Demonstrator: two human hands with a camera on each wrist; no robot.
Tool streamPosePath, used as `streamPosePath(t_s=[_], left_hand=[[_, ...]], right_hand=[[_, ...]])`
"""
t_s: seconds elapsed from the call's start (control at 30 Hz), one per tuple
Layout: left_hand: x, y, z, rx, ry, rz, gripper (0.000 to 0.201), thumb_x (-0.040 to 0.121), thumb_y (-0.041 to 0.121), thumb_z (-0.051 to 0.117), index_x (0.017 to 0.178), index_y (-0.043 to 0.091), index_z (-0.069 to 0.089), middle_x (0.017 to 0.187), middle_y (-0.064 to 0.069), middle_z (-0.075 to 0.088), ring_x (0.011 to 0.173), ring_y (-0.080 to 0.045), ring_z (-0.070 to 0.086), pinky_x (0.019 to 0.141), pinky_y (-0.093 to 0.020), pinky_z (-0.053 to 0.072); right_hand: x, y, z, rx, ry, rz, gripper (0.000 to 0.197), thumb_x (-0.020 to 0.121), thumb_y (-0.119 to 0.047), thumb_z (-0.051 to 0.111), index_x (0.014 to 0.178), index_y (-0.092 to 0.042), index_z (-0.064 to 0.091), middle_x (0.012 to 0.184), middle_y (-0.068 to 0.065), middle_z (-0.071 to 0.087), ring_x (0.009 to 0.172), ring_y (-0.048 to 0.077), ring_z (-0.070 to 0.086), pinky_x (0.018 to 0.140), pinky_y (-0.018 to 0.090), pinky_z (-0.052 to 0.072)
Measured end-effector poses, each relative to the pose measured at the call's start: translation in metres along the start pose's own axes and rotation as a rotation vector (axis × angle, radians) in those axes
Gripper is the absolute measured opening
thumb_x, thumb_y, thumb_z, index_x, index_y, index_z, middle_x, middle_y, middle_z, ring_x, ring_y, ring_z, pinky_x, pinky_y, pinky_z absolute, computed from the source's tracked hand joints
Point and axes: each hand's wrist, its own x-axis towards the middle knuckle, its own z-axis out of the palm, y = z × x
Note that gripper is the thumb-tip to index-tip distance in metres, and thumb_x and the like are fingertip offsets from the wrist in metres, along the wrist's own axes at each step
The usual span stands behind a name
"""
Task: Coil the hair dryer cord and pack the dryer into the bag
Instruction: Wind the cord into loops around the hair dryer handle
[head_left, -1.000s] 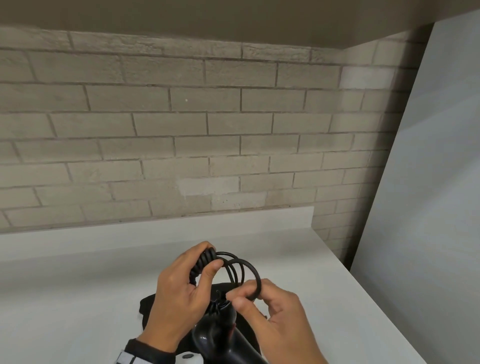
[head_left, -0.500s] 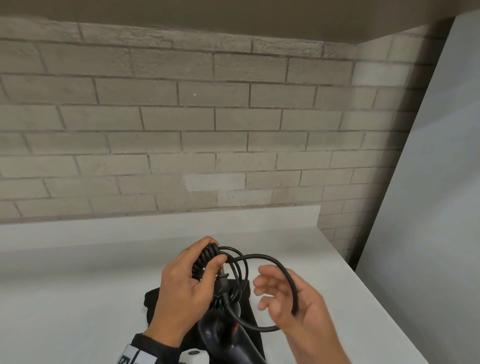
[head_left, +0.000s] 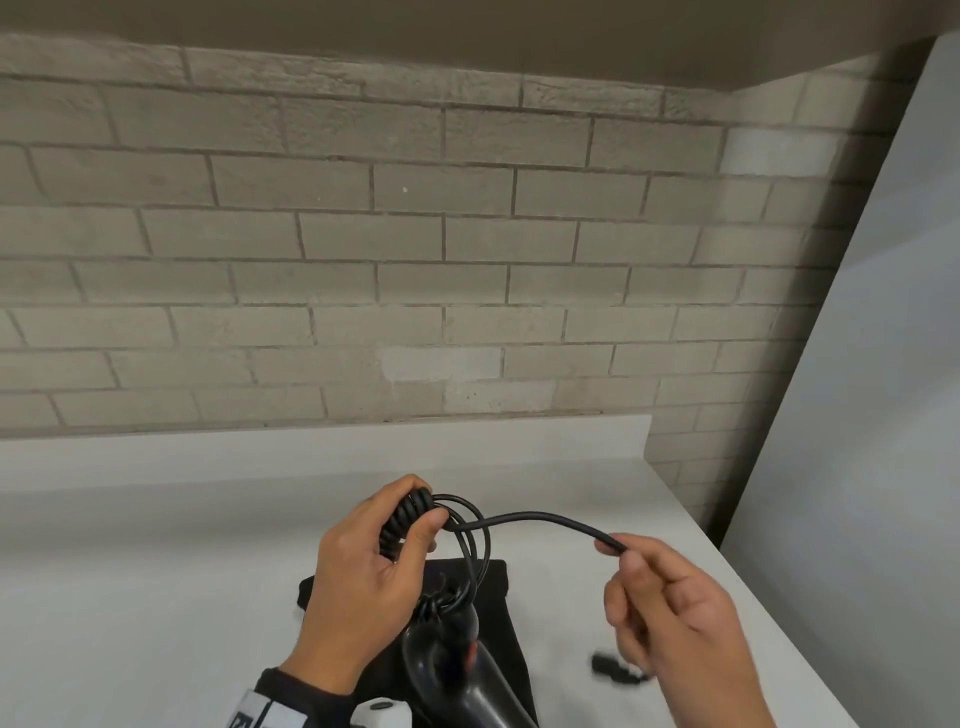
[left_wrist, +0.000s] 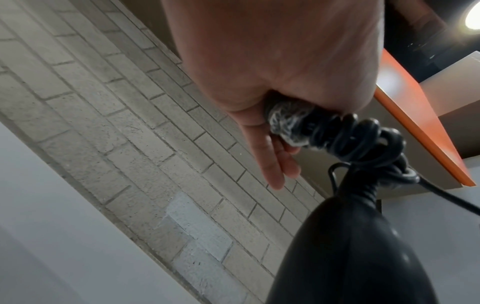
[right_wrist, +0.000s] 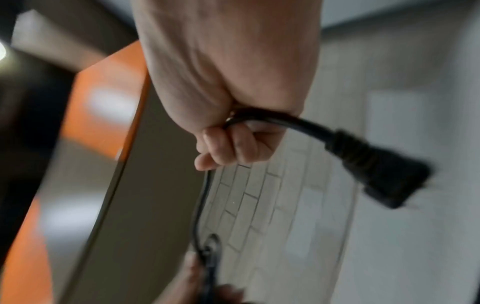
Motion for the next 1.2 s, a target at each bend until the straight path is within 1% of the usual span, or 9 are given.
streamPosePath(t_s=[0.1,0.2,0.27,0.5,0.6,0.73,0.97,1.07,1.2], left_hand=[[-0.001,0.001,0.0,-0.014,-0.034,-0.005,0.017,0.089,0.045,0.067,0.105,0.048,0.061,0.085,0.012,0.069,0.069,-0.008,0.072,0.066,-0.032,0.06],[-0.002,0.004,0.001,0.005,-0.069,0.008,0.019,0.086,0.054,0.059,0.105,0.057,0.058,0.091,0.017,0.067,0.072,-0.011,0.071,0.066,-0.035,0.06],[-0.003,0.006,0.002,0.015,-0.082,0.004,0.019,0.086,0.056,0.057,0.105,0.055,0.058,0.093,0.019,0.066,0.074,-0.01,0.071,0.067,-0.033,0.06],[-0.002,0.021,-0.001,0.031,-0.225,0.053,0.028,0.079,0.049,0.069,0.103,0.035,0.066,0.091,0.018,0.066,0.078,-0.007,0.068,0.069,-0.008,0.049],[-0.002,0.022,-0.004,-0.008,-0.335,0.075,0.037,0.073,0.048,0.079,0.105,0.033,0.066,0.088,0.016,0.067,0.074,-0.01,0.069,0.069,-0.017,0.054],[-0.002,0.026,-0.002,-0.018,-0.36,0.093,0.033,0.072,0.048,0.081,0.099,0.034,0.066,0.085,0.015,0.067,0.073,-0.011,0.067,0.068,-0.023,0.055],[-0.004,0.033,0.005,-0.085,-0.231,0.131,0.008,0.084,0.043,0.069,0.082,0.037,0.065,0.07,0.018,0.061,0.065,-0.009,0.059,0.062,-0.015,0.044],[-0.007,0.031,0.008,-0.163,-0.182,0.068,0.011,0.086,0.045,0.067,0.081,0.035,0.067,0.068,0.01,0.065,0.066,-0.018,0.063,0.061,-0.027,0.051],[-0.009,0.031,0.012,-0.236,-0.147,-0.003,0.024,0.083,0.056,0.065,0.085,0.033,0.07,0.068,0.004,0.068,0.067,-0.021,0.067,0.064,-0.024,0.053]], right_hand=[[0.005,0.006,-0.013,-0.476,-0.037,-0.221,0.019,0.094,-0.035,0.055,0.084,-0.028,0.069,0.065,0.001,0.064,0.06,0.019,0.057,0.059,0.029,0.05],[0.006,0.021,-0.02,-0.64,-0.02,-0.303,0.018,0.093,-0.025,0.055,0.084,-0.036,0.066,0.081,-0.01,0.068,0.083,0.009,0.064,0.071,0.012,0.047],[0.002,0.028,-0.016,-0.648,-0.051,-0.3,0.017,0.095,-0.031,0.049,0.091,-0.04,0.063,0.085,-0.012,0.068,0.089,0.008,0.063,0.076,0.014,0.048],[0.007,0.017,0.0,-0.454,0.093,-0.428,0.02,0.098,-0.038,0.046,0.092,-0.037,0.066,0.079,-0.006,0.067,0.082,0.011,0.065,0.072,0.013,0.05],[0.015,-0.006,0.008,-0.445,0.06,-0.476,0.018,0.096,-0.028,0.05,0.09,-0.029,0.067,0.078,-0.006,0.065,0.078,0.008,0.063,0.066,0.004,0.045],[0.031,-0.023,0.015,-0.555,0.038,-0.576,0.022,0.097,-0.035,0.05,0.1,-0.021,0.067,0.077,-0.008,0.063,0.078,0.007,0.062,0.069,0.004,0.041],[0.048,-0.003,0.016,-0.542,-0.067,-0.439,0.013,0.093,-0.03,0.053,0.105,-0.028,0.059,0.085,-0.009,0.062,0.078,0.009,0.059,0.067,0.01,0.044],[0.046,0.039,0.009,-0.71,-0.18,-0.322,0.019,0.097,-0.025,0.05,0.113,-0.036,0.05,0.09,-0.016,0.059,0.083,0.007,0.058,0.071,0.01,0.044],[0.037,0.082,0.007,-0.792,-0.141,-0.187,0.02,0.098,-0.019,0.051,0.093,-0.039,0.05,0.093,-0.014,0.06,0.091,0.0,0.057,0.074,0.008,0.044]])
